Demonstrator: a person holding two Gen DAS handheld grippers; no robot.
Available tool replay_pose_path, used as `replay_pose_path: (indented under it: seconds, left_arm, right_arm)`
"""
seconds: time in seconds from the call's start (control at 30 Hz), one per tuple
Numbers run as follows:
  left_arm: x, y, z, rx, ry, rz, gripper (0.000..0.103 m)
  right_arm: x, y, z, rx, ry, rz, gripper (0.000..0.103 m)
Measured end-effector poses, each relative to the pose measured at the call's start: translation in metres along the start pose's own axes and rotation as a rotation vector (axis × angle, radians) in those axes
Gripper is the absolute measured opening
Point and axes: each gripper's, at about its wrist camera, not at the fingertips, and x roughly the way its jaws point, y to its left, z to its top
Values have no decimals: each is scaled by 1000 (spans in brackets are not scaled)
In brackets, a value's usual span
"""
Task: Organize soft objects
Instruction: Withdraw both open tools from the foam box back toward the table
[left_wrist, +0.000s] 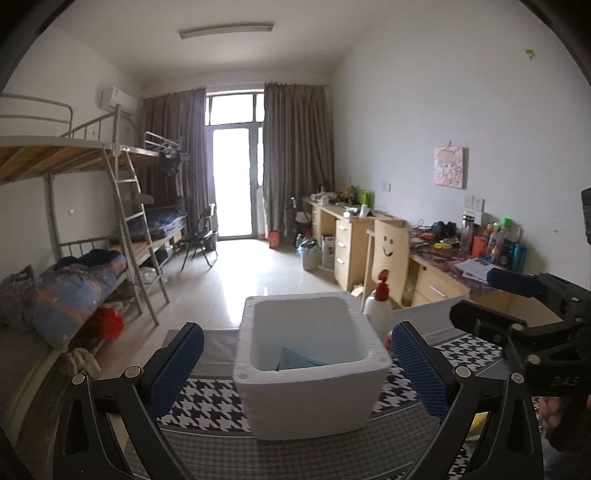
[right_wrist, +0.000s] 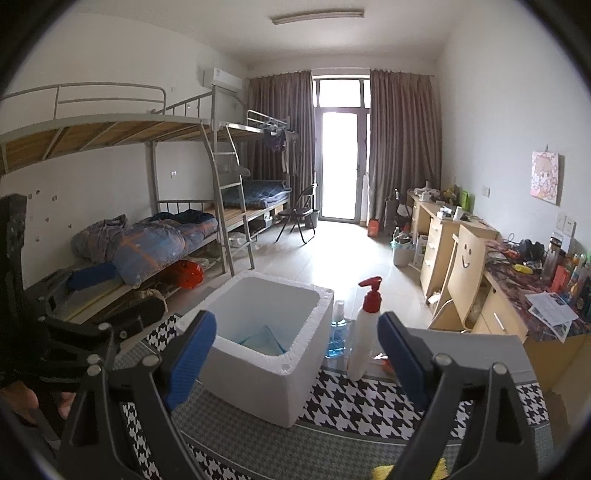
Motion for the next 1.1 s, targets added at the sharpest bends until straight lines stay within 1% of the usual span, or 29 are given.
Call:
replay_pose_path:
  seconds: [0.33, 0.57, 0.67, 0.97, 1.1]
  left_arm:
    - [-26, -16, -2, 22, -51, -13, 102]
    - [-38, -28, -7, 50, -73, -16, 102]
    - [-41, -29, -10, 48, -74, -34, 102]
    - [-49, -40, -17, 66, -89, -45, 102]
    - [-50, -46, -21, 64, -87, -71, 102]
  right_arm:
    - [-22, -4, -8, -5, -23, -17, 92]
    - [-35, -7, -12, 0, -41, -26, 92]
    - [-41, -10, -15, 5, -44, -35, 92]
    - [-55, -12, -26, 17, -56, -50, 92]
    - [-60, -15, -32, 16, -60, -69, 92]
